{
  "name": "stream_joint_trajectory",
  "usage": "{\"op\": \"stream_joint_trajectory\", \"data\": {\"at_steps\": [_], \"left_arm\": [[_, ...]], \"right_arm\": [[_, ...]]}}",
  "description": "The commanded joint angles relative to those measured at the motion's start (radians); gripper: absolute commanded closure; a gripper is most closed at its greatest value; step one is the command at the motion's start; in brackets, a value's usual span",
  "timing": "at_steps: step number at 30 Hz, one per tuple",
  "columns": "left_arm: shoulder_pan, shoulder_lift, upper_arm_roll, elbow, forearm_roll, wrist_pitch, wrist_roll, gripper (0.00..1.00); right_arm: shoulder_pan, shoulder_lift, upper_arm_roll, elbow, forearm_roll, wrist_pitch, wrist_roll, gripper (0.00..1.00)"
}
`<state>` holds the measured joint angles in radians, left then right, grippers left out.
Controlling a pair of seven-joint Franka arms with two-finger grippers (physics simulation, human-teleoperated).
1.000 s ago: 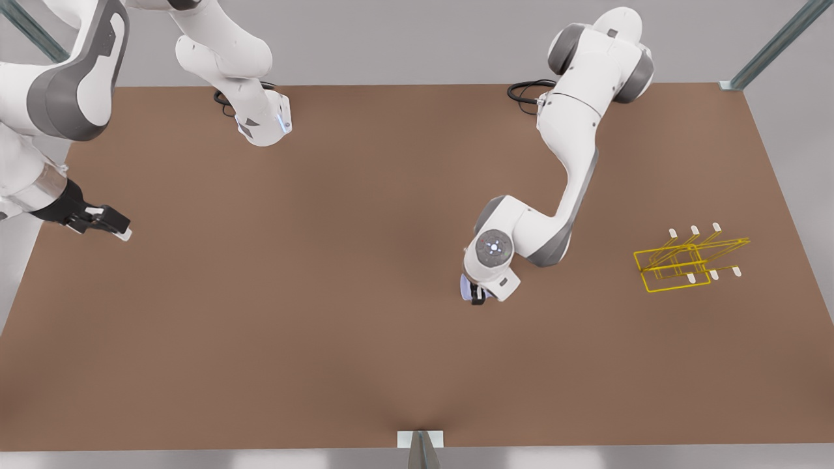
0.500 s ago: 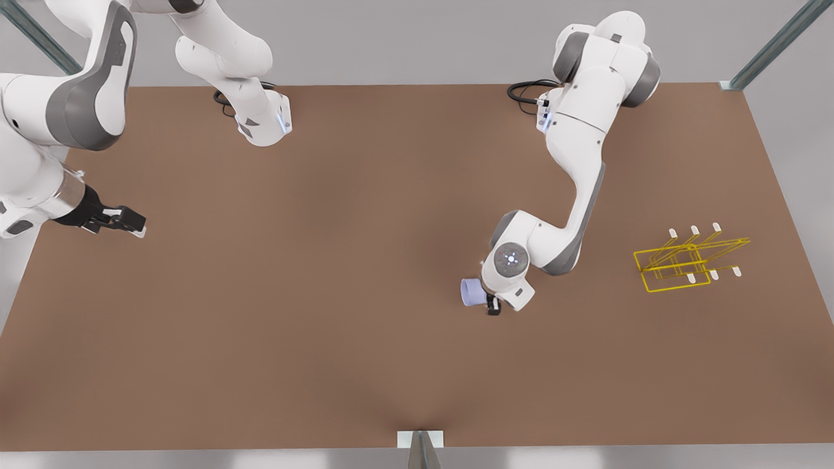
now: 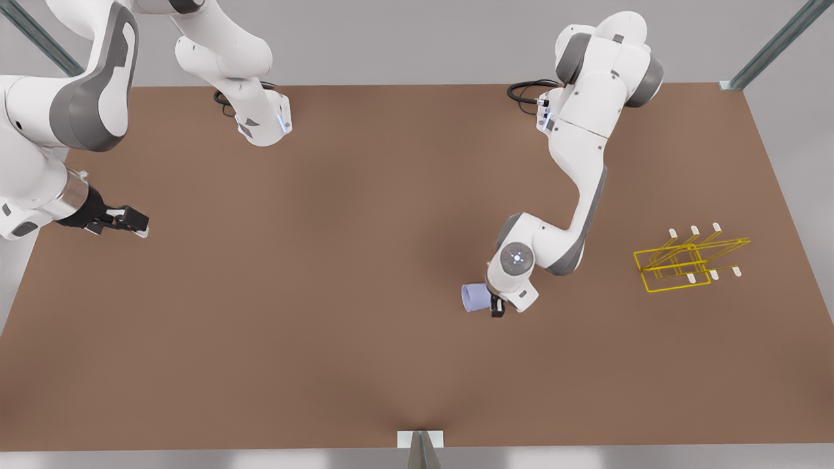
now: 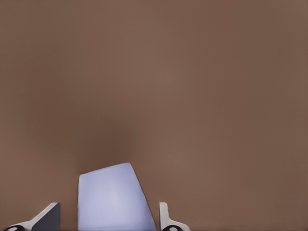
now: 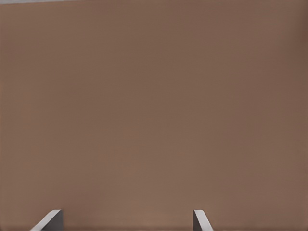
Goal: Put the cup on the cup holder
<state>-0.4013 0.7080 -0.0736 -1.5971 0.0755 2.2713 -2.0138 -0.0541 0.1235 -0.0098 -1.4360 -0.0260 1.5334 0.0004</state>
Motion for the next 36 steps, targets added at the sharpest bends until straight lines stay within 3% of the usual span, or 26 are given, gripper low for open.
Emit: {"op": "stream_joint_trajectory", "data": {"at_steps": [1, 10, 11, 12, 16, 21, 28, 36], "left_arm": [[0.002, 0.01, 0.0, 0.0, -0.022, 0.054, 0.067, 0.0], [0.004, 0.061, -0.003, 0.002, -0.034, 0.103, 0.072, 0.0], [0.004, 0.062, -0.009, 0.002, -0.034, 0.103, 0.07, 0.02], [0.004, 0.061, -0.011, 0.002, -0.034, 0.1, 0.067, 0.24], [0.004, 0.053, -0.012, 0.009, -0.034, 0.088, 0.079, 0.25], [0.006, -0.036, 0.001, 0.043, -0.022, -0.137, 0.142, 0.24], [0.006, -0.09, 0.031, 0.043, 0.351, -0.47, 0.116, 0.23], [-0.019, -0.176, 0.035, 0.043, 0.55, -0.722, -0.059, 0.23]], "right_arm": [[-0.001, -0.001, -0.001, 0.0, 0.001, -0.004, -0.016, 0.0], [-0.001, -0.001, -0.001, 0.002, 0.0, -0.004, -0.016, 0.0], [-0.001, -0.002, -0.001, 0.002, 0.0, -0.006, -0.016, 0.0], [-0.001, -0.002, -0.001, 0.0, 0.0, -0.006, -0.016, 0.0], [-0.001, -0.001, -0.001, 0.002, -0.002, -0.007, -0.016, 0.0], [-0.001, 0.002, -0.001, 0.005, -0.002, -0.004, -0.017, 0.0], [0.0, 0.002, 0.001, 0.006, -0.002, -0.004, -0.017, 0.0], [0.0, 0.001, 0.001, 0.006, 0.0, -0.01, -0.019, 0.0]]}}
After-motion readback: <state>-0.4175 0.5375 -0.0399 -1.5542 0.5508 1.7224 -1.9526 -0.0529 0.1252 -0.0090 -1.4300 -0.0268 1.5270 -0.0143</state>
